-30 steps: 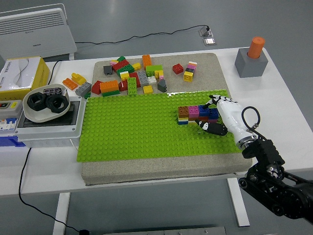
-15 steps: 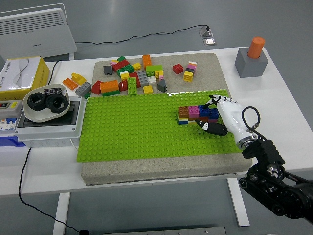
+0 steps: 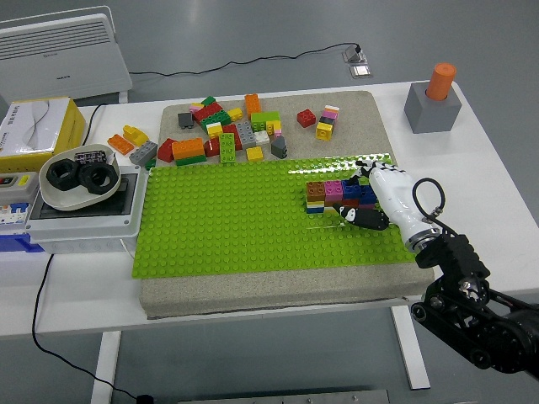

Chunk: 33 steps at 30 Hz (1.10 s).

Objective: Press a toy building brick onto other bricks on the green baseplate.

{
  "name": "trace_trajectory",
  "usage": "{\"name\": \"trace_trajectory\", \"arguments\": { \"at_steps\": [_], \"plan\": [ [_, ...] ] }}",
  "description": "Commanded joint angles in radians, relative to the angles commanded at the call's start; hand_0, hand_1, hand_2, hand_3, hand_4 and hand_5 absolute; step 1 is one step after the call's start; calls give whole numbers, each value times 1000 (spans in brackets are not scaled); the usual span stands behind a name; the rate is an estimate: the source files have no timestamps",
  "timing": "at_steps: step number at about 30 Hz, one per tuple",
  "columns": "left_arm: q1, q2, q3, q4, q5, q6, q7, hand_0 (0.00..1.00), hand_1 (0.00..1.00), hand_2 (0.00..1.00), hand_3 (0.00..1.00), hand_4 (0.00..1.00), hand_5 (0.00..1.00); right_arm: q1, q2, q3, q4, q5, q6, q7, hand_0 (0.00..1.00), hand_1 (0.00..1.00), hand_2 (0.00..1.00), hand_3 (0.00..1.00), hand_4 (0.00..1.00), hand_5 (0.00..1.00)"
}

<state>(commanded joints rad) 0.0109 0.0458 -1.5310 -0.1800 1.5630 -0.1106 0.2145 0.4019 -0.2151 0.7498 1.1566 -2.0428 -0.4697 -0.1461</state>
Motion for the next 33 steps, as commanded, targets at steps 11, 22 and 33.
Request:
{"name": "trace_trajectory", "arguments": {
  "at_steps": [11,22,33],
  "plan": [
    [0,1,2,0,2,2,-2,718,412,562,777,935,998,3,-17,23,50,22,-5,9,806,861,861,565,848,485],
    [-3,-1,22,0,6,14,-7,717,411,560,772,925,998,-92,-30,101,153,54,-39,43,806,865,862,638,852,473],
    [-14,3,57,0,25,38,-28,714,410,559,761,889,998,-159,-34,143,182,98,-69,97,792,833,843,734,850,472]
  ]
}}
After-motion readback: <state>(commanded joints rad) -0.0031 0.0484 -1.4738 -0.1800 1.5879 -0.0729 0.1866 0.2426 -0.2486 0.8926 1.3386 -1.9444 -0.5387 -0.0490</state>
